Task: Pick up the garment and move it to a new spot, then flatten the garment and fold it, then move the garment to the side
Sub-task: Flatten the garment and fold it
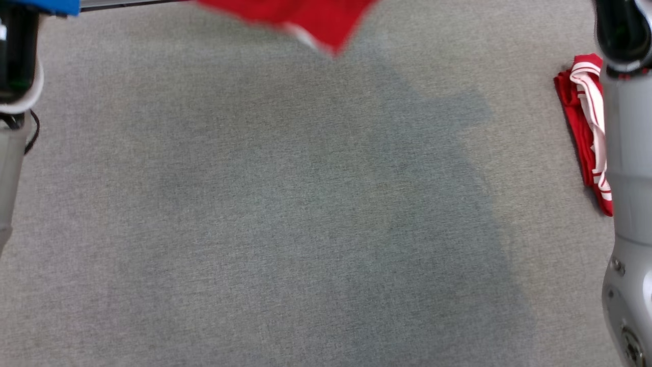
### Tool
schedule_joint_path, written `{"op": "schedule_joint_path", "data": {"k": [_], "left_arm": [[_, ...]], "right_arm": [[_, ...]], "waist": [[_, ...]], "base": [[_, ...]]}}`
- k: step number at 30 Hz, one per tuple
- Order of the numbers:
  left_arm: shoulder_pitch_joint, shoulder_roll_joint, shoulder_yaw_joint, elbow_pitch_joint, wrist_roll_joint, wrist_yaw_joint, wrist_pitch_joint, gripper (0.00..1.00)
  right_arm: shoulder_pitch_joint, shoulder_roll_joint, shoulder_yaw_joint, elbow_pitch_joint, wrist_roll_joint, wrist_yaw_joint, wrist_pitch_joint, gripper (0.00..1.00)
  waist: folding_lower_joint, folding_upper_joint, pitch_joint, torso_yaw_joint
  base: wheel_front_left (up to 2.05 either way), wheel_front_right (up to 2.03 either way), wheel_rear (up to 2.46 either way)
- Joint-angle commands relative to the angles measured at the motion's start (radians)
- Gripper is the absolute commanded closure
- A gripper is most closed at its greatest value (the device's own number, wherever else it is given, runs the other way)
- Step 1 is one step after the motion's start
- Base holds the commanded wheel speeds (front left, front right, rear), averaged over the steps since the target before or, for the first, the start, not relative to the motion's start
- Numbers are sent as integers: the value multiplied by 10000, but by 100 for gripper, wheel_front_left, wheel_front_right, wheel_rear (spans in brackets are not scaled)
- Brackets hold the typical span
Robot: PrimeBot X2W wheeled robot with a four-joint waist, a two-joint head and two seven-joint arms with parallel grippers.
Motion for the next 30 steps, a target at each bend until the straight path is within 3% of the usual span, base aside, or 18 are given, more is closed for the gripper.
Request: {"op": "schedule_joint_path", "data": {"k": [1,5,9,18,22,30], "left_arm": [[-268,-31,85,148,79,-77,-208,100],[-170,-256,5,535,187,-410,-977,100],[767,-461,-326,891,228,-712,-1426,100],[3602,-937,-1890,2473,531,-1020,-1696,100],[4750,-996,-2745,2769,245,-1026,-1438,100],[6813,73,-4141,1700,-471,-1008,-58,100]], "right_arm": [[-338,-31,61,184,-76,-13,-357,100],[-551,-102,396,862,-130,-13,-1271,100],[310,-108,716,1614,306,-10,-1460,100],[3535,-480,1262,2982,1916,-8,-308,100],[5073,-1047,1367,2635,2212,-10,656,100],[8342,-1682,241,135,2064,-19,3215,100]], "waist": [[-3,0,-65,-67],[-3,0,-168,-185],[-3,0,-97,-321],[-3,0,-515,-317],[-3,0,-1067,-73],[-3,0,-2118,233]], "base": [[0,0,0],[0,0,0],[0,0,0],[0,0,0],[0,0,0],[0,0,0]]}}
